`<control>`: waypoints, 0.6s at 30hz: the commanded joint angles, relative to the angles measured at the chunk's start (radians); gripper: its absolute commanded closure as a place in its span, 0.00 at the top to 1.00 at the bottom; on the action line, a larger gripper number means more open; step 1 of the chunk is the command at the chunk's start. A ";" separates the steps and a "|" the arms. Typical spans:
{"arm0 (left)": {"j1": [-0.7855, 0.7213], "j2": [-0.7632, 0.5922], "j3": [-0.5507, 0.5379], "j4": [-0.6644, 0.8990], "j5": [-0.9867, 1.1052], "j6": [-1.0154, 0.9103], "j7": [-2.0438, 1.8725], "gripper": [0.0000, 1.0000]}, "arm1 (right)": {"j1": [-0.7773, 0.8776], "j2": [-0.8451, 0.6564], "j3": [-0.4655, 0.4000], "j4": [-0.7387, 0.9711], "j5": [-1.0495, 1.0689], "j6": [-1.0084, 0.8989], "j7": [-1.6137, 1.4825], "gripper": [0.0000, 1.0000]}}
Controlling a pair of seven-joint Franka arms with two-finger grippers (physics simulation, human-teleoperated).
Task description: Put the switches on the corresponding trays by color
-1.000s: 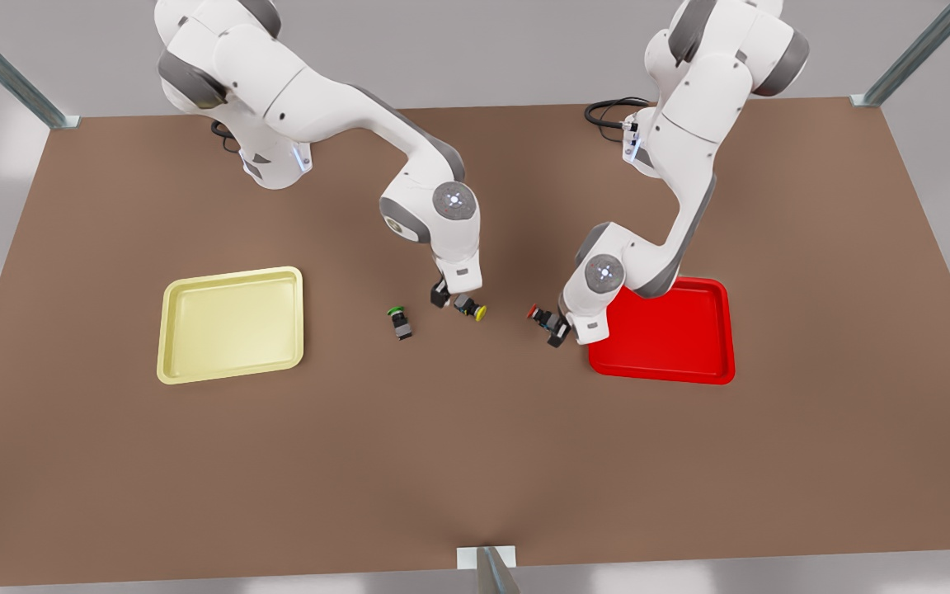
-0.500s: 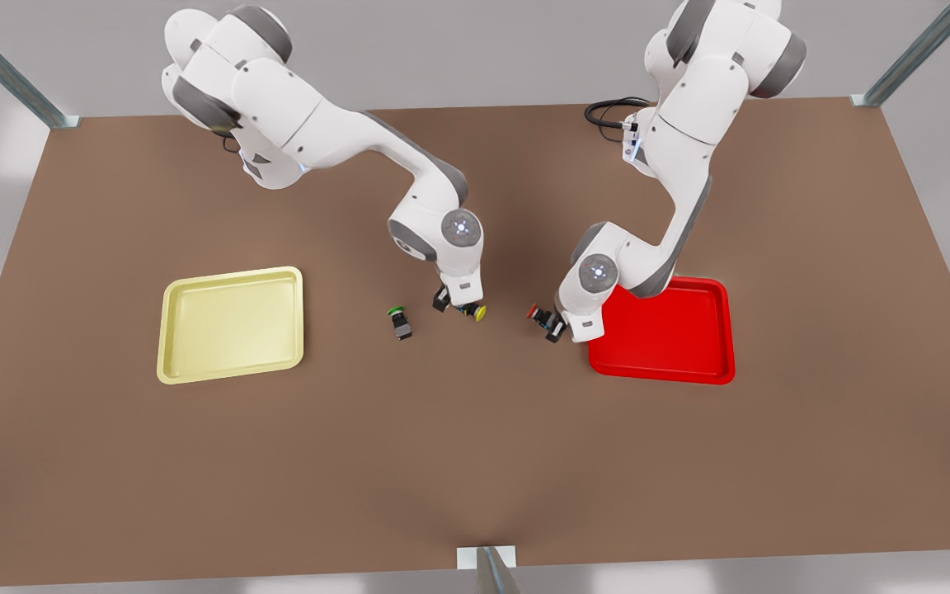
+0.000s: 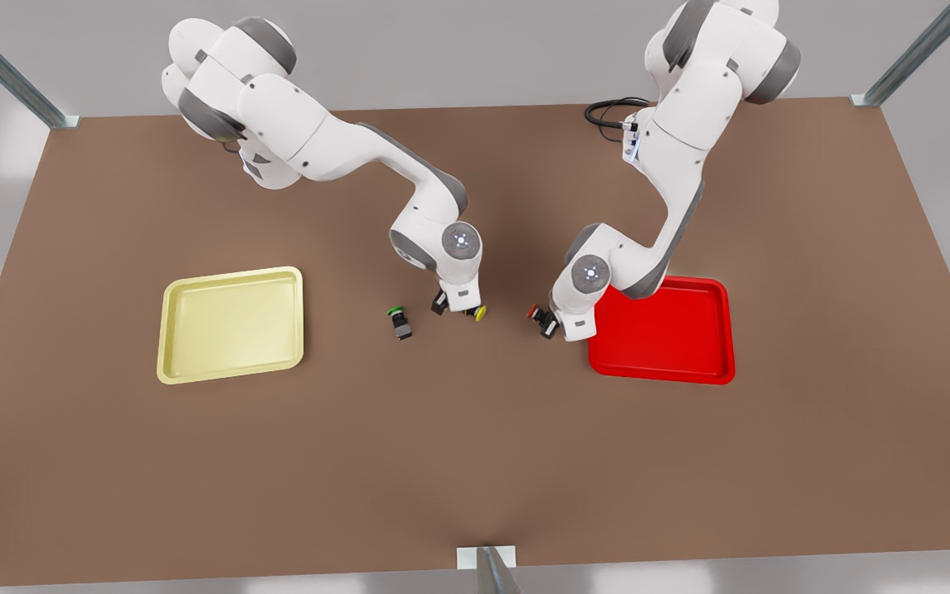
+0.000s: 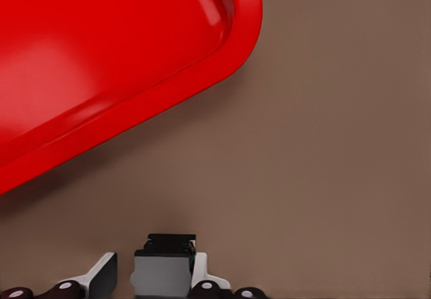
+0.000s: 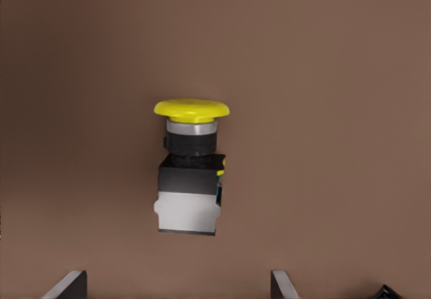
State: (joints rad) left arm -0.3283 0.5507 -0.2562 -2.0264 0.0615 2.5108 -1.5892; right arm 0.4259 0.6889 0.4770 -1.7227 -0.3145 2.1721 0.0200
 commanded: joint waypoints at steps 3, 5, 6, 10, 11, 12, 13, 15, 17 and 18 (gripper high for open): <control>0.000 0.005 0.000 0.000 -0.002 0.000 0.000 0.53 | 0.002 0.003 0.000 0.000 -0.002 0.002 0.000 1.00; 0.000 0.011 0.000 0.000 -0.006 0.000 0.000 0.53 | 0.004 0.006 0.000 0.000 -0.002 0.002 0.000 1.00; 0.000 0.009 -0.012 -0.002 -0.009 0.000 -0.002 0.53 | 0.004 0.008 0.000 0.000 -0.002 0.002 0.000 1.00; 0.000 0.011 -0.015 -0.005 -0.011 -0.003 -0.012 0.54 | 0.005 0.015 0.000 0.003 -0.003 0.015 -0.006 1.00; 0.000 0.012 -0.014 -0.005 -0.011 -0.001 -0.012 0.54 | 0.005 0.015 0.000 0.003 -0.003 0.015 -0.009 1.00; 0.000 0.012 -0.014 -0.003 -0.011 -0.001 -0.012 0.54 | 0.005 0.015 0.000 0.003 -0.005 0.017 -0.009 1.00; 0.000 0.012 -0.014 -0.003 -0.011 -0.001 -0.011 0.53 | 0.005 0.015 0.000 0.003 -0.005 0.032 -0.011 1.00; 0.000 0.009 -0.014 -0.002 -0.011 -0.009 -0.008 0.53 | 0.005 0.023 -0.002 0.005 -0.009 0.055 -0.011 1.00; 0.000 -0.002 -0.012 0.000 -0.011 -0.021 0.002 0.53 | 0.005 0.024 -0.005 0.005 -0.009 0.066 -0.011 1.00; 0.002 -0.018 -0.009 0.000 -0.011 -0.040 0.005 0.53 | 0.007 0.024 -0.005 0.003 -0.009 0.066 -0.009 1.00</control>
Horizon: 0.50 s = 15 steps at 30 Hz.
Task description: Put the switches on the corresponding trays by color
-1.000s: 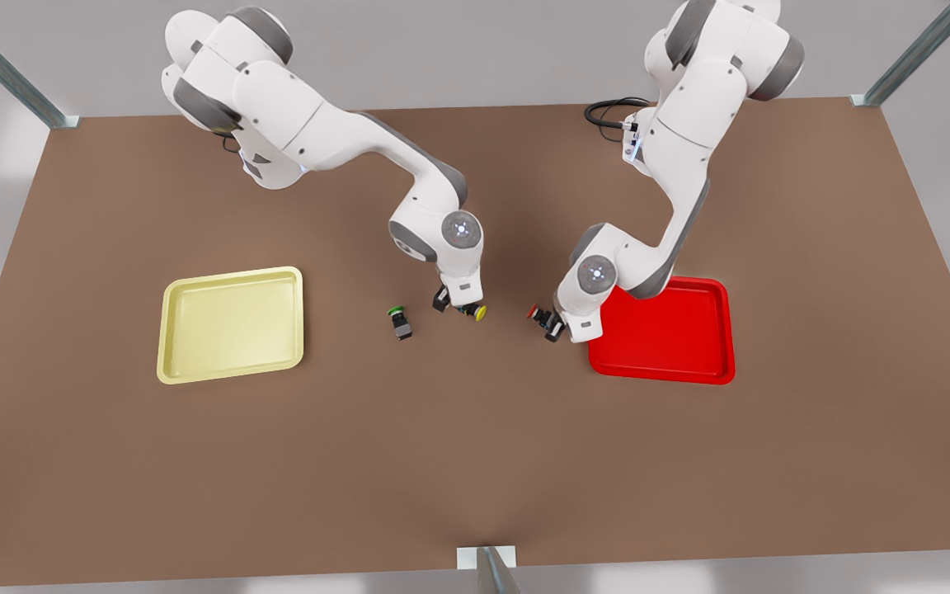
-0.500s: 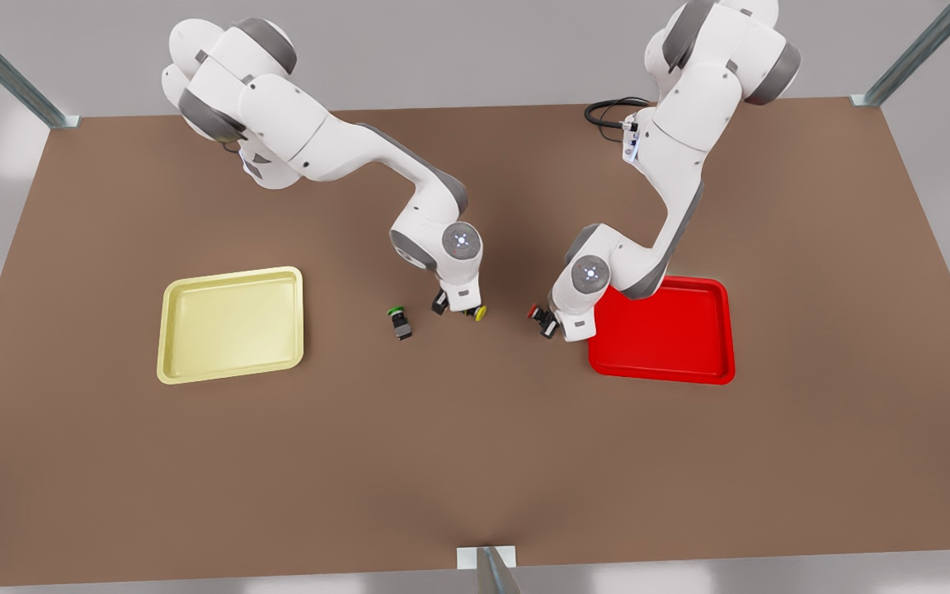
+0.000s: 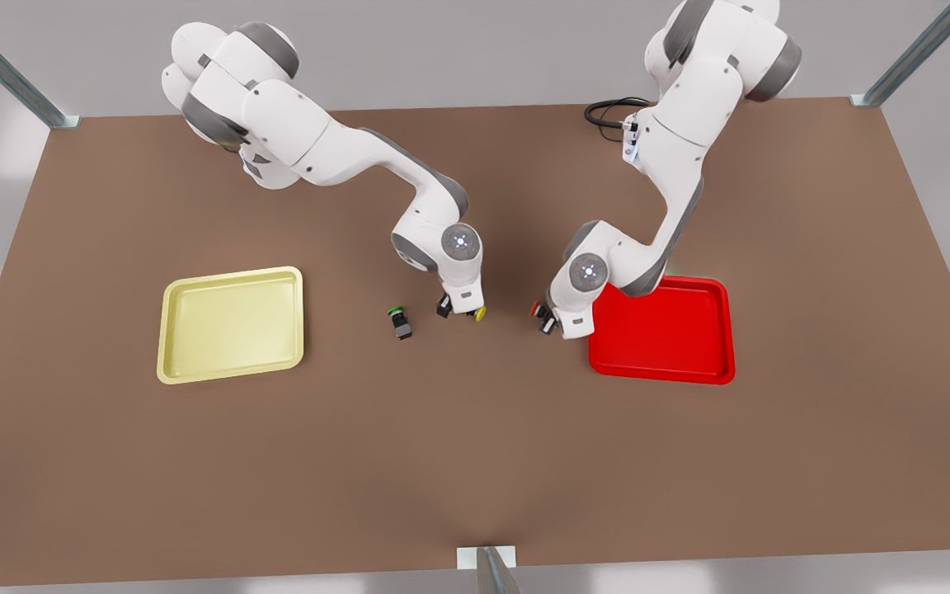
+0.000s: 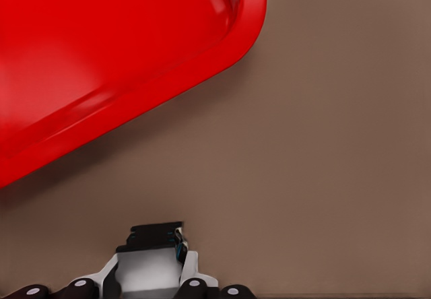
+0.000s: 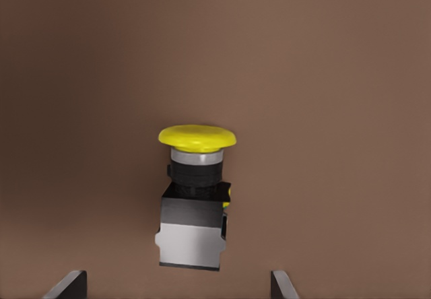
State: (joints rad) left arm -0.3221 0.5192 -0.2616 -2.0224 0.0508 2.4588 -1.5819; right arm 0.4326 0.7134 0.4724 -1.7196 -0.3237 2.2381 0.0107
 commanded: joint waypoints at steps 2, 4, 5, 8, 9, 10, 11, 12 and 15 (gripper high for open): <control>0.009 -0.022 0.028 0.054 -0.002 -0.090 0.008 0.53 | 0.000 0.000 0.000 0.000 0.000 0.000 0.000 1.00; 0.040 -0.090 0.077 0.056 -0.060 -0.138 0.074 0.53 | -0.002 0.000 0.000 0.000 0.000 -0.002 0.000 1.00; 0.055 -0.123 0.107 0.060 -0.097 -0.193 0.154 0.53 | -0.002 0.000 0.000 0.000 0.000 0.000 0.000 1.00; 0.176 -0.192 0.131 0.047 -0.117 -0.291 0.310 0.54 | -0.002 0.000 -0.002 0.002 0.000 0.000 0.000 1.00; 0.176 -0.205 0.176 0.047 -0.117 -0.325 0.319 0.55 | -0.003 0.001 -0.002 0.002 0.000 0.000 0.000 1.00; 0.176 -0.212 0.200 0.024 -0.117 -0.345 0.341 0.55 | -0.005 0.003 -0.003 0.002 0.002 0.000 0.000 1.00; 0.176 -0.226 0.229 -0.022 -0.117 -0.345 0.368 0.58 | -0.005 0.005 -0.005 0.002 0.002 0.000 0.000 1.00; 0.176 -0.242 0.262 -0.055 -0.117 -0.345 0.401 0.97 | -0.005 0.006 -0.006 0.003 0.002 0.000 0.000 1.00; 0.178 -0.261 0.278 -0.071 -0.117 -0.348 0.433 1.00 | -0.005 0.026 -0.006 0.020 0.003 -0.002 0.008 1.00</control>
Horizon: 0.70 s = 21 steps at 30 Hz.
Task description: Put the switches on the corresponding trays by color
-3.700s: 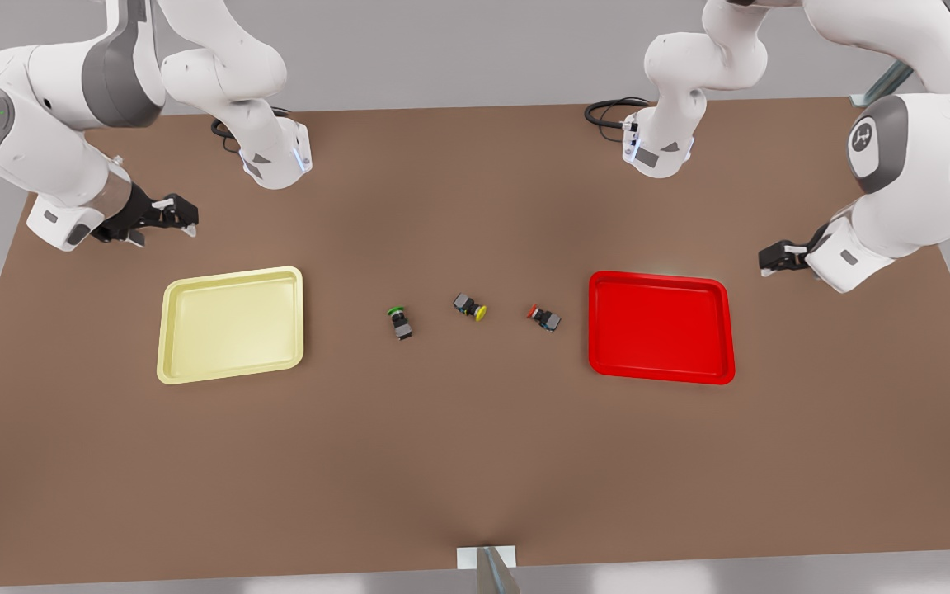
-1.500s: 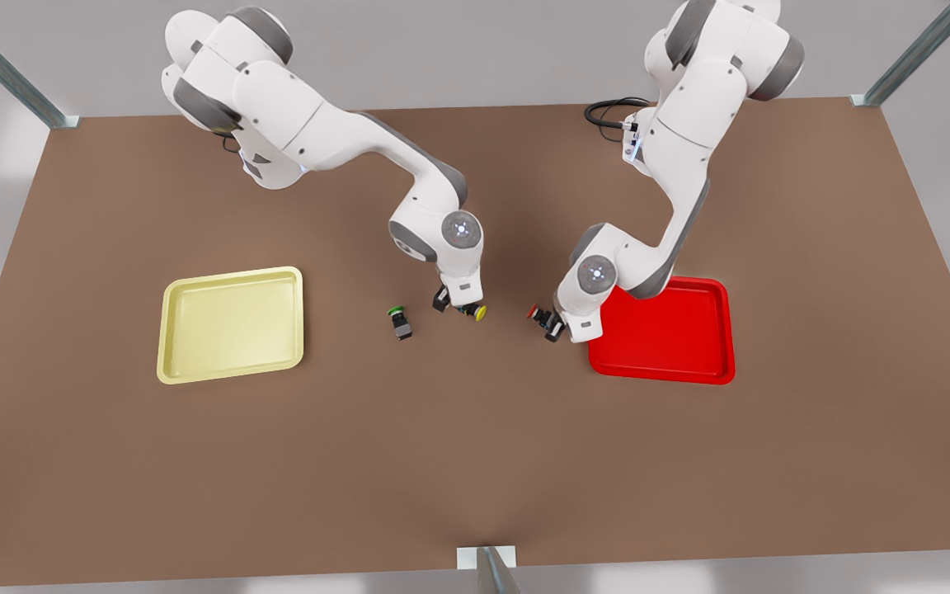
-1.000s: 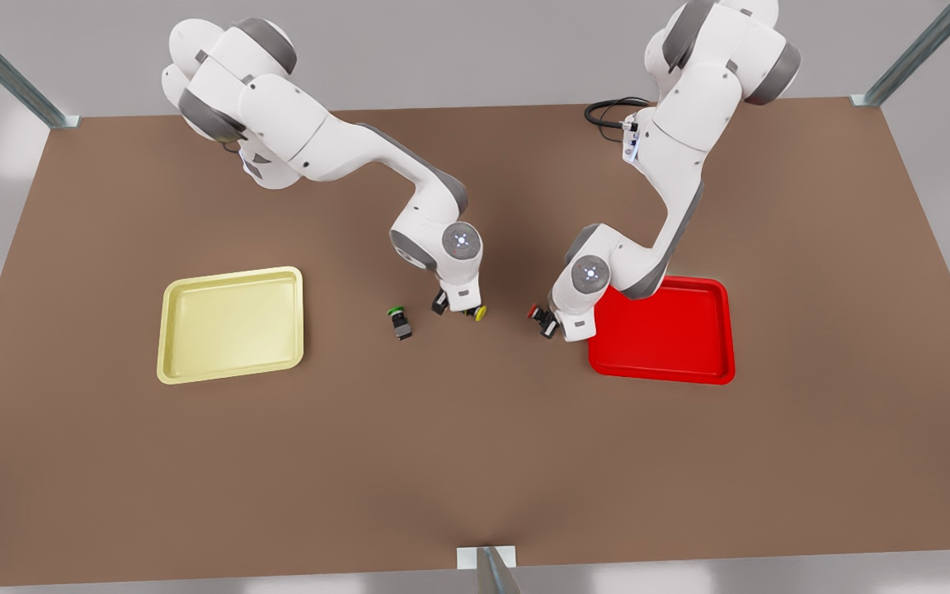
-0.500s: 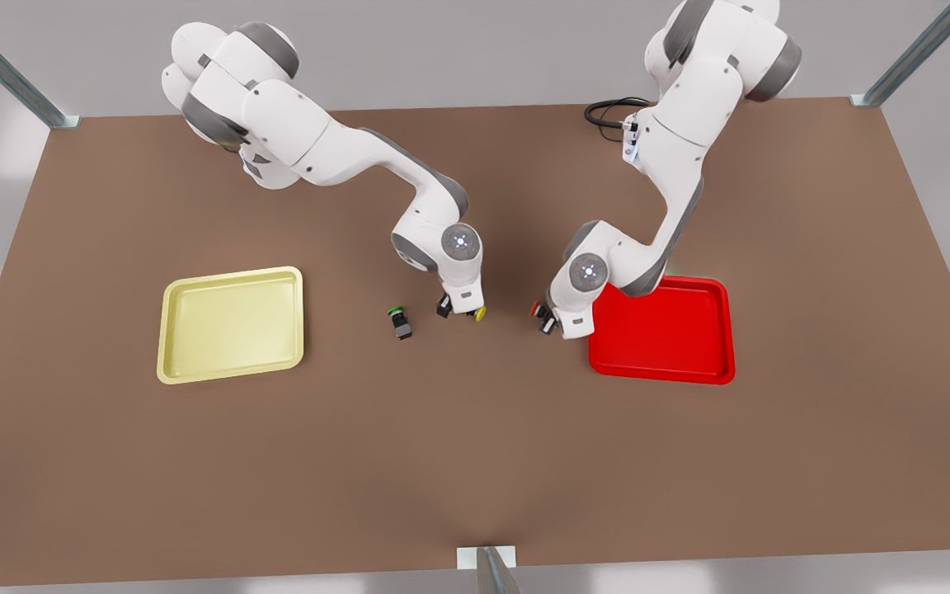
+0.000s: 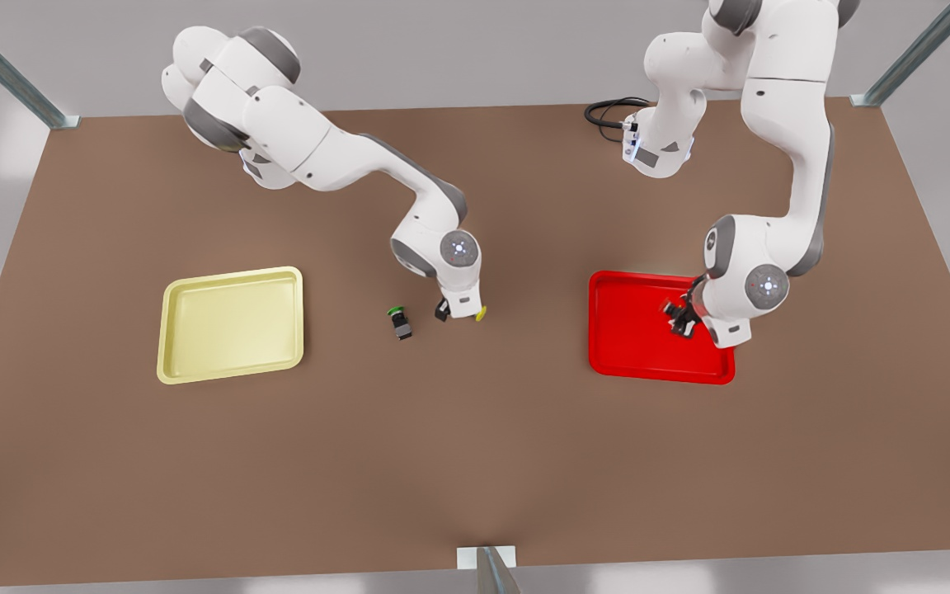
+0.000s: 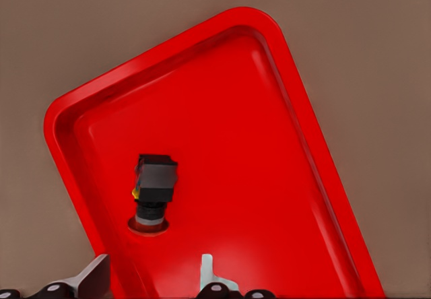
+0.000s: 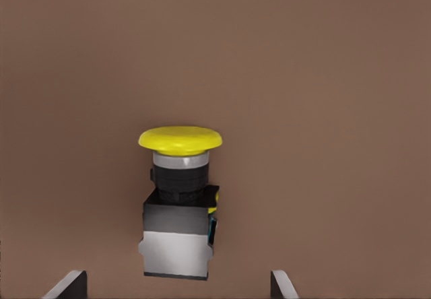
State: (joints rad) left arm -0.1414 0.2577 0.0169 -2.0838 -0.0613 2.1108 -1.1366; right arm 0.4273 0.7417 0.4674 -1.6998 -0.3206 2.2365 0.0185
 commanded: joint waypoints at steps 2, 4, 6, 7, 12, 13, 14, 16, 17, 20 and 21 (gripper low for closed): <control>0.002 0.002 0.000 0.033 -0.005 -0.006 0.026 1.00 | -0.001 0.004 -0.001 0.000 0.003 0.000 -0.002 1.00; 0.009 0.003 0.000 0.151 -0.002 -0.093 0.167 1.00 | -0.001 0.013 0.000 -0.001 0.005 0.000 -0.006 1.00; 0.011 -0.037 -0.011 0.307 0.005 -0.227 0.523 1.00 | -0.001 0.016 0.000 0.000 0.003 0.002 -0.008 1.00; 0.011 -0.090 -0.038 0.312 0.031 -0.230 0.717 0.98 | -0.001 0.016 0.000 -0.001 0.003 0.002 -0.009 1.00; 0.051 -0.150 -0.058 0.539 0.023 -0.549 1.040 1.00 | -0.001 0.019 -0.001 0.000 0.003 0.012 -0.011 0.95; 0.051 -0.158 -0.043 0.521 0.034 -0.612 1.259 1.00 | 0.001 0.024 -0.001 0.002 0.000 0.015 -0.017 0.66; 0.049 -0.225 -0.044 0.424 0.032 -0.569 1.256 1.00 | 0.001 0.025 0.000 0.008 -0.002 0.017 -0.020 0.54; 0.023 -0.229 -0.046 0.421 0.032 -0.565 1.176 1.00 | -0.001 0.025 -0.001 0.009 0.000 0.015 -0.025 0.48; 0.016 -0.224 -0.046 0.426 0.032 -0.565 1.166 1.00 | 0.001 0.025 -0.001 0.009 0.000 0.015 -0.023 0.46; -0.046 -0.103 0.000 0.589 0.029 -0.630 1.138 1.00 | -0.001 0.025 0.000 0.009 0.002 0.015 -0.023 0.45; -0.046 -0.063 -0.002 0.645 0.029 -0.655 1.129 1.00 | -0.001 0.025 0.000 0.009 0.002 0.015 -0.023 0.45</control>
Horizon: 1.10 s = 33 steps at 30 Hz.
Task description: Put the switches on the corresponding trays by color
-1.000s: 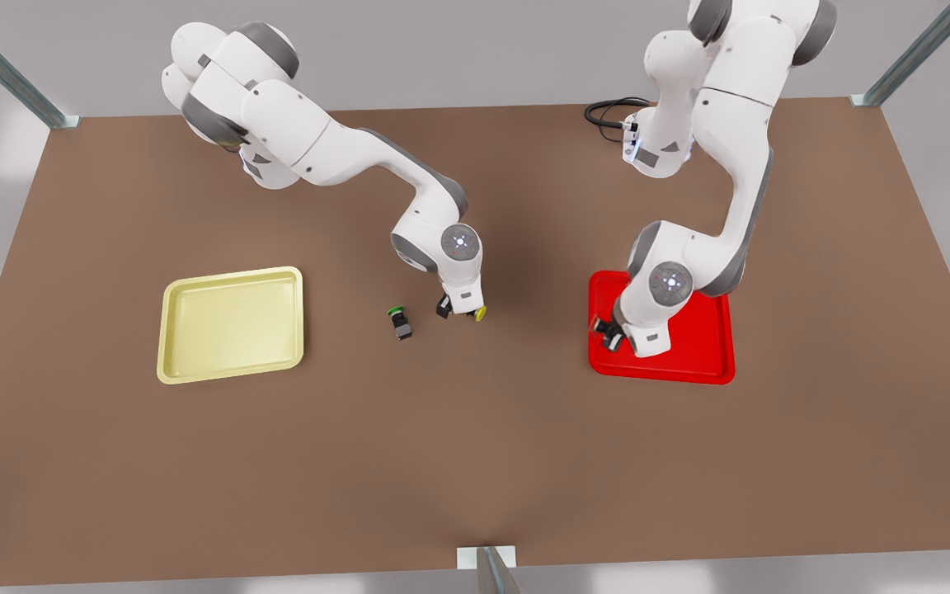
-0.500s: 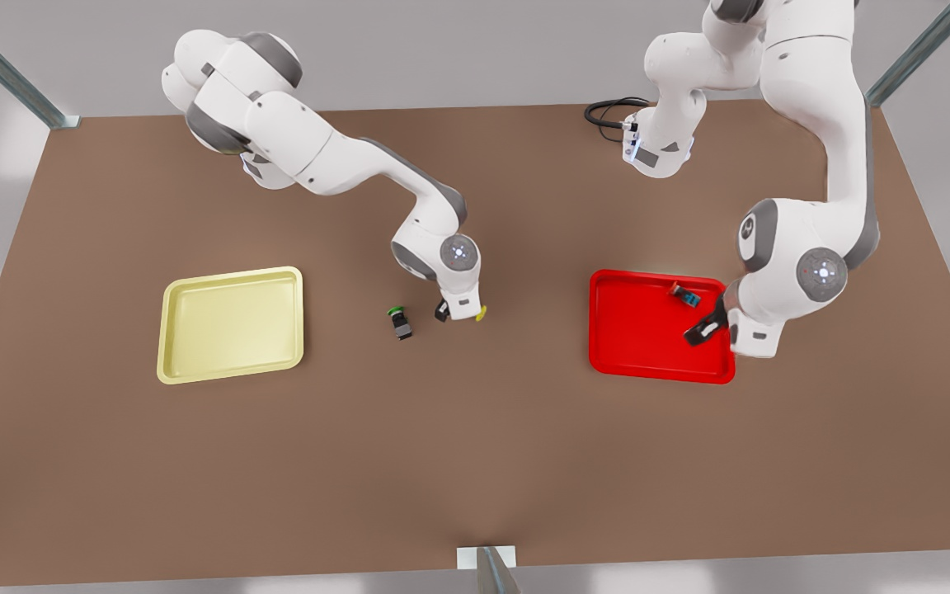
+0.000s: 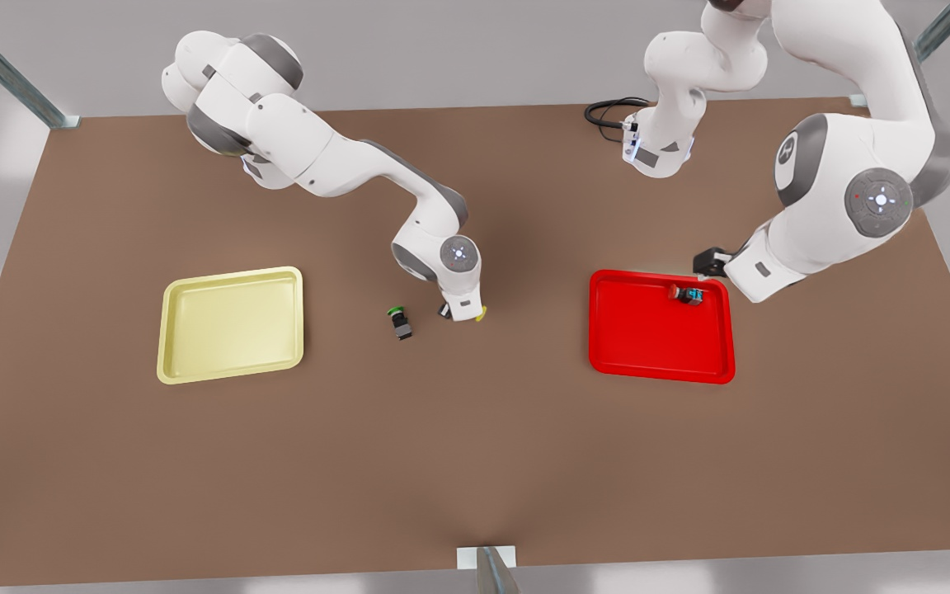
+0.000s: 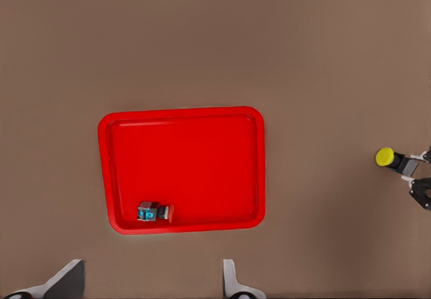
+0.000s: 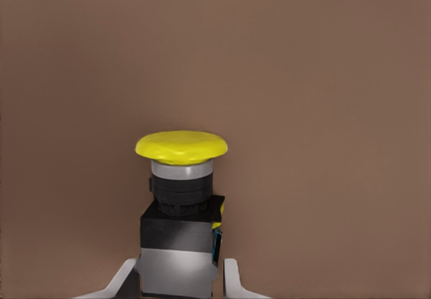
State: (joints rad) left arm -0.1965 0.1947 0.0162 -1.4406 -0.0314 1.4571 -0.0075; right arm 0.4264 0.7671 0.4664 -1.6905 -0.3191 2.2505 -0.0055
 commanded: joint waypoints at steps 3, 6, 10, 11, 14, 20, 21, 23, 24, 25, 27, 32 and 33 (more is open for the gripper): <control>0.009 0.005 0.001 0.011 0.001 0.003 0.001 1.00 | 0.000 0.001 0.001 0.000 0.000 0.000 -0.001 0.47; 0.009 0.008 0.001 0.012 0.001 0.005 0.001 1.00 | -0.001 0.008 0.000 0.003 0.000 0.003 -0.001 0.52; 0.009 0.009 0.001 0.012 0.002 0.005 0.000 1.00 | -0.003 0.006 0.000 0.003 0.000 0.012 0.001 0.61; 0.009 0.009 0.001 0.012 0.002 0.005 0.000 1.00 | -0.003 0.006 0.000 0.003 0.000 0.014 0.004 0.80; 0.009 0.011 0.001 0.014 0.002 0.005 -0.003 1.00 | -0.005 0.005 0.000 0.002 -0.003 0.027 0.004 0.98; 0.009 -0.004 -0.005 0.014 0.002 0.006 -0.005 1.00 | 0.000 0.005 0.000 0.003 -0.020 0.049 0.004 1.00; 0.009 -0.020 -0.004 0.009 0.004 0.023 -0.005 1.00 | -0.001 0.006 0.000 -0.005 -0.020 0.098 0.004 1.00; 0.009 -0.023 -0.002 0.006 0.004 0.025 -0.003 1.00 | -0.003 0.005 0.000 -0.003 -0.020 0.095 0.002 1.00; 0.009 -0.024 -0.002 0.008 0.004 0.025 -0.003 1.00 | -0.001 0.006 0.000 -0.005 -0.020 0.095 0.002 1.00; 0.009 -0.027 -0.002 0.006 0.004 0.025 -0.003 1.00 | 0.000 0.006 0.000 -0.005 -0.020 0.093 0.004 1.00; 0.009 -0.029 -0.002 0.005 0.004 0.025 -0.003 1.00 | 0.000 0.006 0.000 -0.003 -0.020 0.087 0.004 1.00; 0.009 -0.031 0.001 0.003 0.005 0.026 -0.002 1.00 | 0.000 0.015 0.000 -0.002 -0.020 0.089 0.004 1.00; 0.009 -0.031 0.001 0.003 0.005 0.026 -0.002 1.00 | 0.000 0.021 0.000 -0.002 -0.020 0.089 -0.001 0.82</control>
State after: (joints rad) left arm -0.1868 0.1642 0.0160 -1.4374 -0.0268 1.4834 -0.0092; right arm 0.4265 0.7884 0.4663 -1.6898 -0.3390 2.3393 -0.0069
